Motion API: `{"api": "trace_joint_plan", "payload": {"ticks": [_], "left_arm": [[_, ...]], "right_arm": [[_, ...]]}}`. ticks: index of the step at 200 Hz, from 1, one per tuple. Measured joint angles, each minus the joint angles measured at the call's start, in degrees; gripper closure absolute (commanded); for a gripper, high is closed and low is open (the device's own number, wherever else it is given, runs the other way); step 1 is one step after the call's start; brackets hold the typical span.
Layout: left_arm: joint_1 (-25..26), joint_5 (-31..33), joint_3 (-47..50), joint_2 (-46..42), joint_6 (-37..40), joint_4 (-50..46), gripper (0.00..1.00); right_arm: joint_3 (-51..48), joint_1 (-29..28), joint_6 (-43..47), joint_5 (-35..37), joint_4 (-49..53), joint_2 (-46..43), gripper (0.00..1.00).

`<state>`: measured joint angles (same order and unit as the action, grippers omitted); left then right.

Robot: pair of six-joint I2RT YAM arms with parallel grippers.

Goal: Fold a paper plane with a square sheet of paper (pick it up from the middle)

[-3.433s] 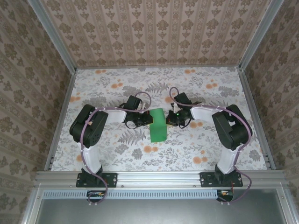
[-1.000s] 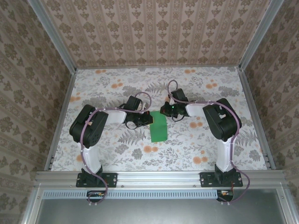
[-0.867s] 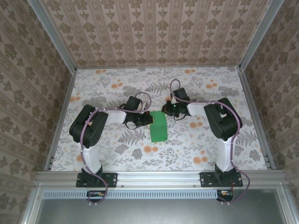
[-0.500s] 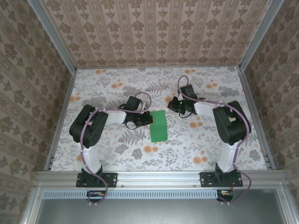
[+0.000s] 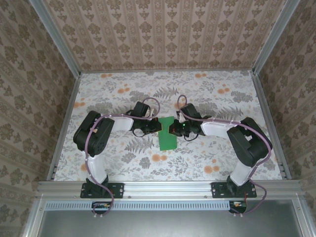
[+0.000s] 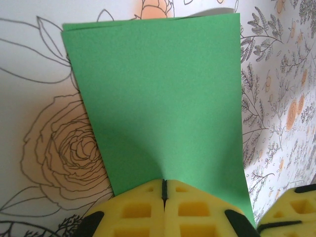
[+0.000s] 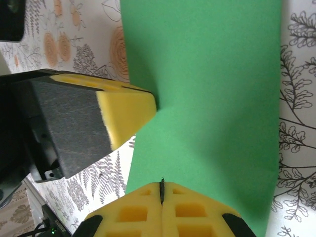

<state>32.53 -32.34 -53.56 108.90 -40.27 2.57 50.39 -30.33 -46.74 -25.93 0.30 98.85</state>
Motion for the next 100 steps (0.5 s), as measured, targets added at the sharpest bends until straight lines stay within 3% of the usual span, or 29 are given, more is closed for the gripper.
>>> {"api": "trace_joint_plan", "payload": {"ticks": [100], "left_arm": [[0.0,0.0,0.4,0.0,0.0,0.7,1.0]], "right_arm": [[0.0,0.0,1.0,0.0,1.9,3.5,1.0]]}}
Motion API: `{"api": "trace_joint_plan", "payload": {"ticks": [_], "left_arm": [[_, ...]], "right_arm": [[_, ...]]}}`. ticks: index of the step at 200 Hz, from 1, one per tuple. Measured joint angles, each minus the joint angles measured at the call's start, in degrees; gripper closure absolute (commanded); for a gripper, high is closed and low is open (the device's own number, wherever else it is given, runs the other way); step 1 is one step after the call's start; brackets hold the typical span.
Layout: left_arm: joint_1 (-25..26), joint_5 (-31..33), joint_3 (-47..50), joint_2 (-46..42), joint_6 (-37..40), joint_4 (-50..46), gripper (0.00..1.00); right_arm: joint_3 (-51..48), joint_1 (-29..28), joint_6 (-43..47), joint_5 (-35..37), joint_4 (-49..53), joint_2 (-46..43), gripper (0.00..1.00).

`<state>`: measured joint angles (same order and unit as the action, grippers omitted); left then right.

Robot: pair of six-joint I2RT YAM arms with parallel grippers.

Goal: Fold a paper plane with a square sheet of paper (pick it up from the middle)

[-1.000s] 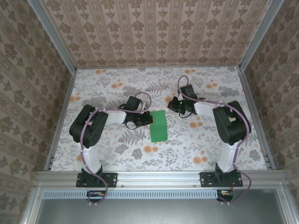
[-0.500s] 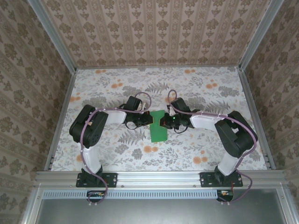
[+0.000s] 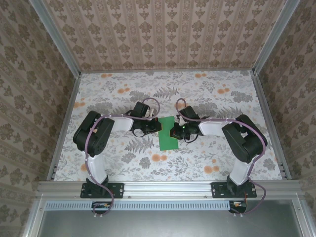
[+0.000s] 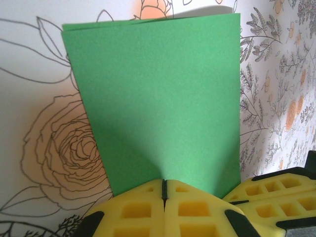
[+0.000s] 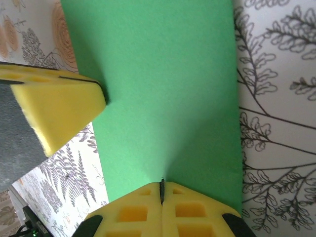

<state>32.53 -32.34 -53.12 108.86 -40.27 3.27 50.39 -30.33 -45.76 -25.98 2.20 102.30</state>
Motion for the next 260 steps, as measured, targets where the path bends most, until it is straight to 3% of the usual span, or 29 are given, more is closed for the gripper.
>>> {"api": "trace_joint_plan", "payload": {"ticks": [79,143,186,260], "left_arm": [[0.0,0.0,1.0,-0.2,-0.5,1.8,1.0],[-0.3,-0.1,1.4,-0.2,-0.7,2.5,1.0],[-0.3,-0.1,1.4,-0.2,-0.7,2.5,1.0],[-0.3,-0.1,1.4,-0.2,-0.9,2.5,1.0]], "right_arm": [[-2.3,0.4,4.5,-0.9,1.2,-1.2,1.0],[-10.6,4.2,11.4,-3.5,3.4,-9.1,1.0],[-9.2,3.8,12.8,-4.8,5.3,-14.4,1.0],[-0.9,-1.2,11.5,-7.9,-1.0,-1.7,1.0]]}}
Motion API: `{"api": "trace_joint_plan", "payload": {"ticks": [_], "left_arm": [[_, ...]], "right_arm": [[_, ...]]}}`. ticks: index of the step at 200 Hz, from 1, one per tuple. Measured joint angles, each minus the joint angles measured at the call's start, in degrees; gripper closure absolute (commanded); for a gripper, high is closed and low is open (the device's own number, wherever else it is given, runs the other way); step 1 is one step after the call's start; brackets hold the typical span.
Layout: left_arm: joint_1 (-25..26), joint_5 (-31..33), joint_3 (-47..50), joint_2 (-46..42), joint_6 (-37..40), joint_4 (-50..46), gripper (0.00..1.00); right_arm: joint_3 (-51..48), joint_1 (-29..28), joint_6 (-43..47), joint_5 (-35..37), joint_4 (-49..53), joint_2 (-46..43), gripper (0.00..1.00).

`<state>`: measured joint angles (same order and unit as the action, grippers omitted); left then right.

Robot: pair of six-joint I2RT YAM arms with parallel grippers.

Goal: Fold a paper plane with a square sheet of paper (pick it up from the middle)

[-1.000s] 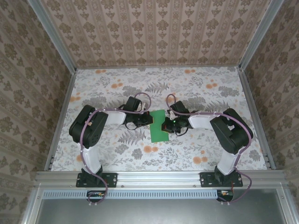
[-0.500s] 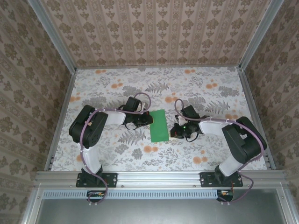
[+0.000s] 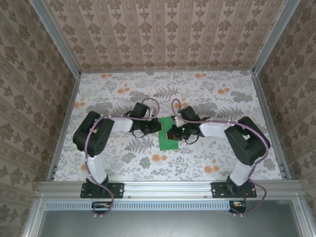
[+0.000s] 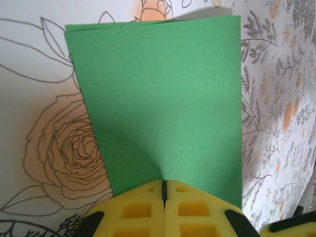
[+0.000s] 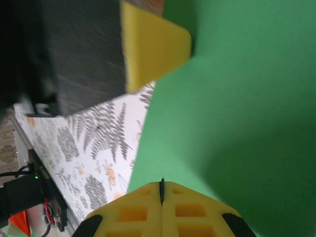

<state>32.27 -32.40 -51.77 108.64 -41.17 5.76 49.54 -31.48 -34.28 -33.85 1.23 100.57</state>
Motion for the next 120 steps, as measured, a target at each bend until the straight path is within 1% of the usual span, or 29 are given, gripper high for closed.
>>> {"api": "trace_joint_plan", "payload": {"ticks": [22,47,61,87,120], "left_arm": [[0.0,0.0,0.0,0.0,0.0,0.0,1.0],[-0.1,0.0,0.0,0.0,-0.1,0.0,1.0],[0.0,0.0,0.0,0.0,-0.2,0.0,1.0],[-0.1,0.0,0.0,0.0,-0.2,0.0,1.0],[-0.1,0.0,0.0,0.0,-0.3,0.0,1.0]], "right_arm": [[-0.7,-0.2,0.0,-0.1,-0.5,1.2,1.0],[-3.6,0.1,0.6,-0.1,-1.3,1.2,1.0],[-5.2,0.7,1.1,-0.7,-3.3,0.6,1.0],[-9.6,2.1,1.7,-1.4,-5.7,-2.1,1.0],[-16.0,4.7,2.9,-2.0,-5.9,-7.6,1.0]]}}
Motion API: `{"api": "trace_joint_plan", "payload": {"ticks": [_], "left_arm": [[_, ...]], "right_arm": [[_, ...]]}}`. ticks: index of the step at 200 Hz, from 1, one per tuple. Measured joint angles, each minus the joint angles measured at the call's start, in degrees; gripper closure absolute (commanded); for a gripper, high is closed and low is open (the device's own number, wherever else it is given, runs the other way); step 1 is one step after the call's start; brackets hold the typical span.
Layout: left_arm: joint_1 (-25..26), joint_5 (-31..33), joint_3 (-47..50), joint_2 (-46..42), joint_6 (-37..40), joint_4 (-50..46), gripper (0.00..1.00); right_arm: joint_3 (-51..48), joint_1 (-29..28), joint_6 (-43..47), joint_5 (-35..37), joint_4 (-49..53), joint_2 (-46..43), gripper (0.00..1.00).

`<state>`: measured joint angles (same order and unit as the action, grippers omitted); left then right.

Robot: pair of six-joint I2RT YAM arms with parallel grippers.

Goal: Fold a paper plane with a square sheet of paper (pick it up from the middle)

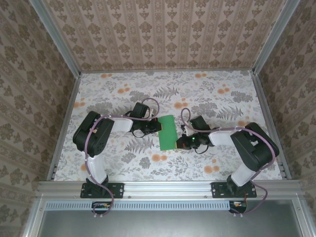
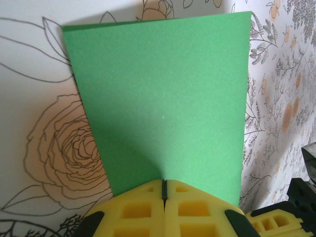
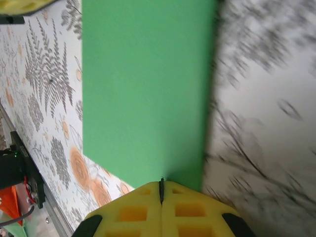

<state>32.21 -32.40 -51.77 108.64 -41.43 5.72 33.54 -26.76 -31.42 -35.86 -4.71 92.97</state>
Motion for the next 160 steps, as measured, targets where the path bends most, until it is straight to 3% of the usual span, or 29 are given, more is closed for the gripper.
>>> {"api": "trace_joint_plan", "payload": {"ticks": [66,160], "left_arm": [[0.4,0.5,-0.4,-0.7,0.0,-0.5,1.0],[1.5,3.1,-3.3,-1.0,0.4,-5.9,1.0]], "right_arm": [[1.0,2.2,-3.8,1.6,4.7,-7.9,1.0],[11.5,1.7,-15.8,5.2,0.7,6.9,1.0]]}}
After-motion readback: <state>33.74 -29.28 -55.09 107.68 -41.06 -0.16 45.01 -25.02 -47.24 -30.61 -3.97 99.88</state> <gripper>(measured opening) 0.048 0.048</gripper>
